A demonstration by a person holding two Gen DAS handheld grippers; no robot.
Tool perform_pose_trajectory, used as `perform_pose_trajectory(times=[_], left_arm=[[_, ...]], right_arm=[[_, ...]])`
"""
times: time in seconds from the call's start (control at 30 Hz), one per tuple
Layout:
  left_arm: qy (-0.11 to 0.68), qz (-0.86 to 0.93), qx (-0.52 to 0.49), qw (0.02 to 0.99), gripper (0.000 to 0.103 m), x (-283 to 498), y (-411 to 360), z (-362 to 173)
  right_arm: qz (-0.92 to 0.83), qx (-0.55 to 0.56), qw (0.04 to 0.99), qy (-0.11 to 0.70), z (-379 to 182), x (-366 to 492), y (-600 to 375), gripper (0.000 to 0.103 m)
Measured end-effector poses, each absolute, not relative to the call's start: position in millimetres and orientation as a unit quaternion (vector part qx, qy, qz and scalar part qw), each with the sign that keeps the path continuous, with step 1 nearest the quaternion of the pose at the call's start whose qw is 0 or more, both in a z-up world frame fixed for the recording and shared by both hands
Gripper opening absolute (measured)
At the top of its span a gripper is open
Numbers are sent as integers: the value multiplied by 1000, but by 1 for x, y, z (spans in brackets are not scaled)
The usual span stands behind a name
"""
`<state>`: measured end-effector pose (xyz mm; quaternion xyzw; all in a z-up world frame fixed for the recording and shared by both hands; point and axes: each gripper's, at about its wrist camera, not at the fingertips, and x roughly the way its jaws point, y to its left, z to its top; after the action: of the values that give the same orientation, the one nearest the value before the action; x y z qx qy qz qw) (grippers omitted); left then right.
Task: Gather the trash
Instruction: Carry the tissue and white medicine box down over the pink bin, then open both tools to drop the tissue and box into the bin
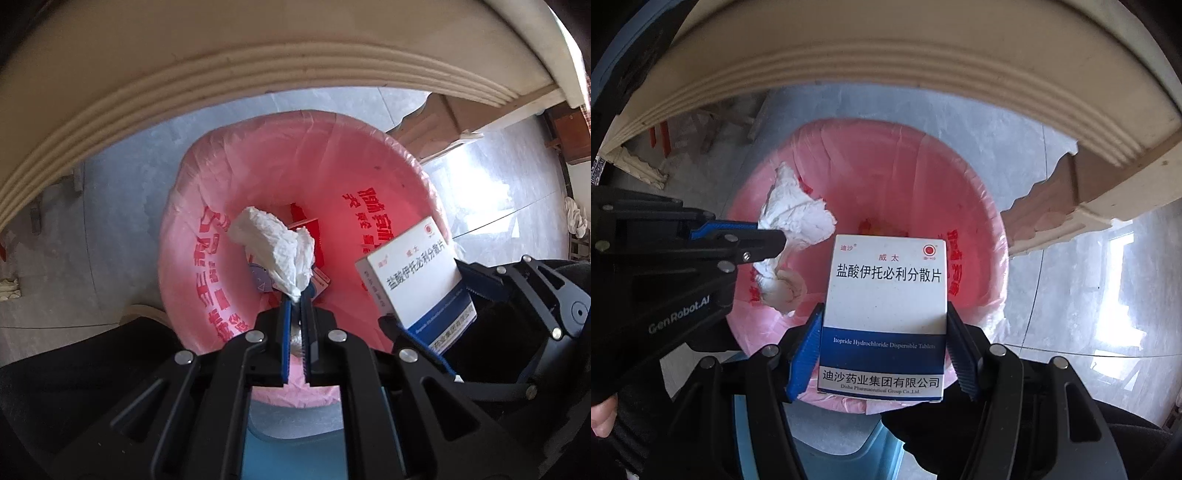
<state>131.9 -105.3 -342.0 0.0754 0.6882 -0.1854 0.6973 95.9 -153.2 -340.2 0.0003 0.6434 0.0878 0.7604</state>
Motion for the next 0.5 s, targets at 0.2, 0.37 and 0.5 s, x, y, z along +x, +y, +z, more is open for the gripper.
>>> perform_pose_trajectory(times=[0.2, 0.37, 0.5], left_arm=[[706, -177, 67, 683, 6, 137, -104, -360], [712, -170, 63, 678, 6, 139, -104, -372], [721, -161, 67, 671, 20, 143, -104, -379]], right_arm=[[96, 10, 747, 658, -352, 100, -152, 61], [99, 10, 744, 661, -357, 104, -154, 61], [102, 5, 744, 660, -357, 105, -155, 61]])
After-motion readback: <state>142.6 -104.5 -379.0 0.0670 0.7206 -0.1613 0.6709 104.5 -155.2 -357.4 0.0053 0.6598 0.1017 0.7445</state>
